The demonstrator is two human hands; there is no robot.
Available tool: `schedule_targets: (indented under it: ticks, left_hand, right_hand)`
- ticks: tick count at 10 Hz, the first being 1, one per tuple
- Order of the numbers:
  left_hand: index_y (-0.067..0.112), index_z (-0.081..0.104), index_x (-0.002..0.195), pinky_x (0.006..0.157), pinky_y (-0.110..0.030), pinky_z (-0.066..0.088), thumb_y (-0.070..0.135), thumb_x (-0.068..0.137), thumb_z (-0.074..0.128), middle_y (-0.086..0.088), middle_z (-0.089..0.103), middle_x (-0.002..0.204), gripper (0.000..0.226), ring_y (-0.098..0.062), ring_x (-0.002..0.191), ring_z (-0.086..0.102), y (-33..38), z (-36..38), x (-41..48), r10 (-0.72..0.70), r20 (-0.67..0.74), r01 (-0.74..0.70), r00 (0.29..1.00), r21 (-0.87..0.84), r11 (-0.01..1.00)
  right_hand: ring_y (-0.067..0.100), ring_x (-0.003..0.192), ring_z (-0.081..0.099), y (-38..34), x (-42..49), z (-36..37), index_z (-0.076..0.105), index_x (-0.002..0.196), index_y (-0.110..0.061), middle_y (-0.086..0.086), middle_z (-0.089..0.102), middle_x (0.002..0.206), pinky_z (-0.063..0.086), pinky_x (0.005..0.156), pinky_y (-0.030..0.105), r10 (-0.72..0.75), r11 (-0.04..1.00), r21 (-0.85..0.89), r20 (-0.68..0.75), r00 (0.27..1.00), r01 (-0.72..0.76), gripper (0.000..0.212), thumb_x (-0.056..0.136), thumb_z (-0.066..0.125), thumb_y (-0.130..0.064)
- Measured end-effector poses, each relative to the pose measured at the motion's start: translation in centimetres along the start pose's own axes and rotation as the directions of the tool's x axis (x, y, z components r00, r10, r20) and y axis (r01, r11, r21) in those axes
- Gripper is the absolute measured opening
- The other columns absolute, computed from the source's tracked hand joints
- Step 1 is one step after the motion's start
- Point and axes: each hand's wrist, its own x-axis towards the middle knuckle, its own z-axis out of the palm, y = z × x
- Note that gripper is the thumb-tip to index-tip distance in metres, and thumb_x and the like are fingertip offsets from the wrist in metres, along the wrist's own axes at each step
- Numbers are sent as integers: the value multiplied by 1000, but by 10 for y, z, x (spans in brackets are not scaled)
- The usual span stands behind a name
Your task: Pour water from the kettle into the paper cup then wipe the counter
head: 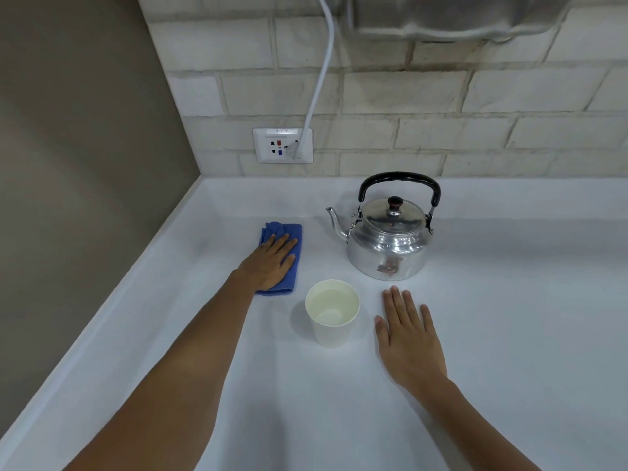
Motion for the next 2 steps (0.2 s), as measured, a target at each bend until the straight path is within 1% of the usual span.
schedule_targets:
  ticks: [1,2]
  left_hand:
    - [21,-2,146,118,-42,5,42,98,18,-4,-4,158,56,-25,145,-3,1,-8,1,-68,-12,67,998,-8,998]
    - [26,-7,145,118,-41,-2,49,95,15,-1,-11,157,59,-21,144,-10,-2,-24,0,-81,-156,80,984,-14,997]
  right_hand:
    - [16,145,-6,3,2,-2,-6,145,-16,0,-4,158,-3,118,35,-25,1000,14,-14,1000,25,55,98,15,-34]
    - [15,145,1,3,-4,-10,5,146,-17,0,8,158,0,117,30,-12,992,126,-95,995,24,53,99,24,-30]
